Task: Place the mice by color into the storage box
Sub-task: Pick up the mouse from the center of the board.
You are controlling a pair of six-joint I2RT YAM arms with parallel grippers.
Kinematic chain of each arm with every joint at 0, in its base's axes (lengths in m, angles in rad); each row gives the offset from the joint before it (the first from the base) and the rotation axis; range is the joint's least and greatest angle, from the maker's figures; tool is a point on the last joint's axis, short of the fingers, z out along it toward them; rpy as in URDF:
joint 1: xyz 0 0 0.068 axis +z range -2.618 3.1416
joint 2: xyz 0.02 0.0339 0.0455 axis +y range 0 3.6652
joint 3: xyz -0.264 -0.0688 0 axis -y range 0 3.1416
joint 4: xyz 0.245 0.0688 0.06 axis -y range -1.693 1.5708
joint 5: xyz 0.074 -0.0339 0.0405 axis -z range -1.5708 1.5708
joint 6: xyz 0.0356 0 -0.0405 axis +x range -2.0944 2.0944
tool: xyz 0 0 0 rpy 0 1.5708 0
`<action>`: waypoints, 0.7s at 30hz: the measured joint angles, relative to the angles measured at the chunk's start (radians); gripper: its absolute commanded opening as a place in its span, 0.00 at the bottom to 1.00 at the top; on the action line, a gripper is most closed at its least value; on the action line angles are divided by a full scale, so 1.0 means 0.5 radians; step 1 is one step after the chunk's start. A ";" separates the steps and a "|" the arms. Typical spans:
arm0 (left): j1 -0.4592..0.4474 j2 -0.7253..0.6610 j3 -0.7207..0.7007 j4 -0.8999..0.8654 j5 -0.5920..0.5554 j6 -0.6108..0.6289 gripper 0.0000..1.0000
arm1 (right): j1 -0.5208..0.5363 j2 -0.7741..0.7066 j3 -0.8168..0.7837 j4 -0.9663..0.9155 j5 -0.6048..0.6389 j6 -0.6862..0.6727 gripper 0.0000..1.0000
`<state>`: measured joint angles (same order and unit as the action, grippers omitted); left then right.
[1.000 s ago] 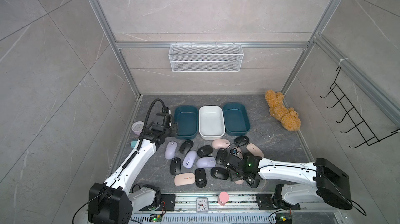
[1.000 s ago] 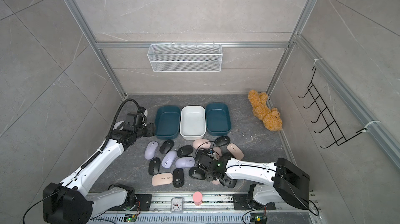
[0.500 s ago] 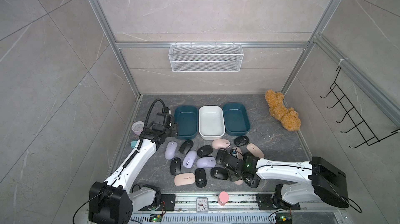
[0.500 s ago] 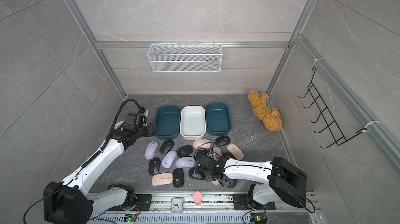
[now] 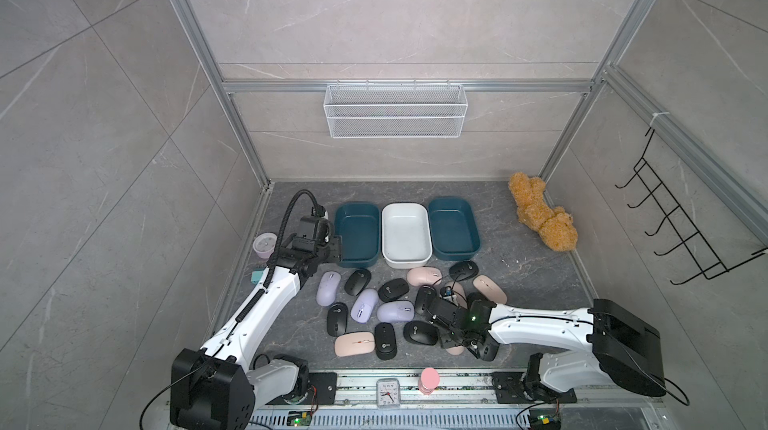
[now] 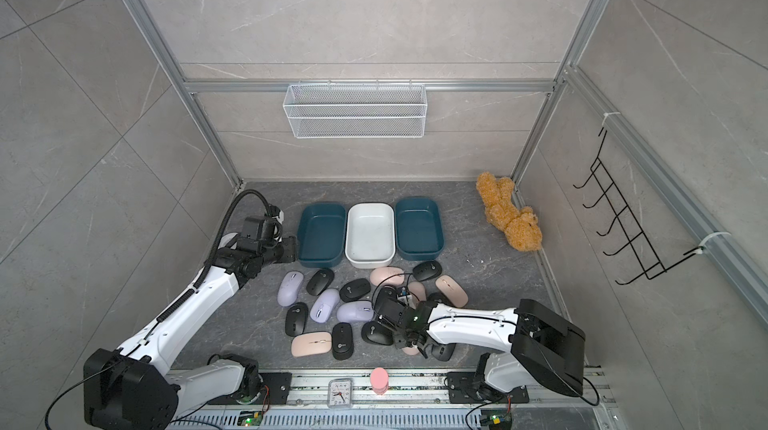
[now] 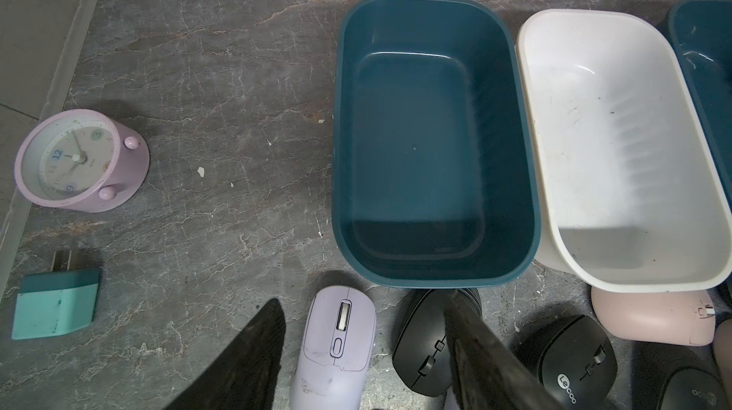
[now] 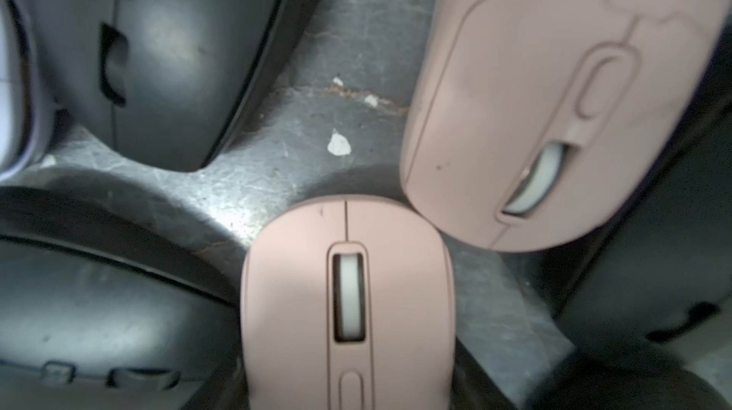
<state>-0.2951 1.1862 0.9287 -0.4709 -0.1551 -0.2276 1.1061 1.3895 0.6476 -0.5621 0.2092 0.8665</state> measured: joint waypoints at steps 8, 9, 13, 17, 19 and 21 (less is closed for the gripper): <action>-0.008 0.000 0.000 0.000 -0.001 0.000 0.67 | 0.000 -0.089 -0.006 -0.089 0.073 0.011 0.57; -0.009 0.000 0.000 0.000 -0.001 0.000 0.67 | 0.000 -0.097 0.002 -0.112 0.084 0.011 0.57; -0.013 -0.006 0.000 0.001 -0.001 0.000 0.67 | 0.000 -0.137 0.053 -0.169 0.116 0.011 0.57; -0.018 -0.017 0.000 0.000 0.002 0.000 0.67 | 0.002 -0.182 0.134 -0.201 0.148 0.011 0.57; -0.026 -0.022 0.000 0.001 0.002 0.000 0.67 | 0.002 -0.206 0.178 -0.219 0.167 0.011 0.56; -0.034 -0.023 0.000 0.001 0.002 0.000 0.67 | 0.002 -0.227 0.224 -0.240 0.187 0.010 0.56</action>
<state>-0.3119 1.1748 0.9287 -0.4706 -0.1539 -0.2276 1.1072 1.2762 0.7597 -0.6823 0.3027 0.8715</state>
